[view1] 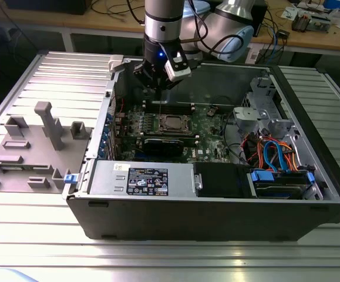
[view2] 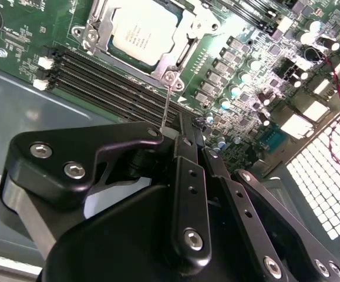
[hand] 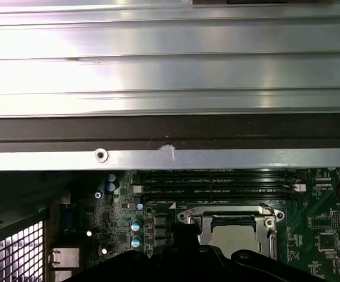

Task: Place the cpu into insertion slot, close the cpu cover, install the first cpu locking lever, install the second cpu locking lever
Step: 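Install the first cpu locking lever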

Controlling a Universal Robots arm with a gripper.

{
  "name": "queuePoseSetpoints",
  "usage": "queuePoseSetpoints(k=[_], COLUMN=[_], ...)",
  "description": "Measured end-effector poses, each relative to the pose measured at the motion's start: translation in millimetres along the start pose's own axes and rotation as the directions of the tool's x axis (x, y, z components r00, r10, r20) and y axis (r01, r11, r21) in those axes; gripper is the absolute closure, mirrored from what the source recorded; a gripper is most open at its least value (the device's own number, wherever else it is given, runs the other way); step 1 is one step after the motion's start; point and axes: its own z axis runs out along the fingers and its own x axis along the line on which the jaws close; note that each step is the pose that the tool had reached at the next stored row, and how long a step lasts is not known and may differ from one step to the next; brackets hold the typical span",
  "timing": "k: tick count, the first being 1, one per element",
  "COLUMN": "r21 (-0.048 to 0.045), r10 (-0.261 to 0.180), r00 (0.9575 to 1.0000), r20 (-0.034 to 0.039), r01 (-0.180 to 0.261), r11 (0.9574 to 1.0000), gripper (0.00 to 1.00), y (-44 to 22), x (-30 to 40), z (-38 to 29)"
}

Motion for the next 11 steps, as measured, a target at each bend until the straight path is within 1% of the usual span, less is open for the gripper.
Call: queuePoseSetpoints(k=[2,4,10,11], r21=[0.0,0.0,0.0,-0.0013], r10=[0.0,0.0,0.0,0.0], r00=[1.0,1.0,1.0,1.0], r20=[0.0,0.0001,0.0001,0.0], r01=[0.0,0.0,0.0,0.0], r11=[1.0,1.0,1.0,1.0], gripper=[0.89,0.89,0.89,0.89], y=[0.0,0.1,0.1,0.1], x=[-2.5,-7.1,-7.6,-7.6], z=[0.3,1.1,1.2,1.3])
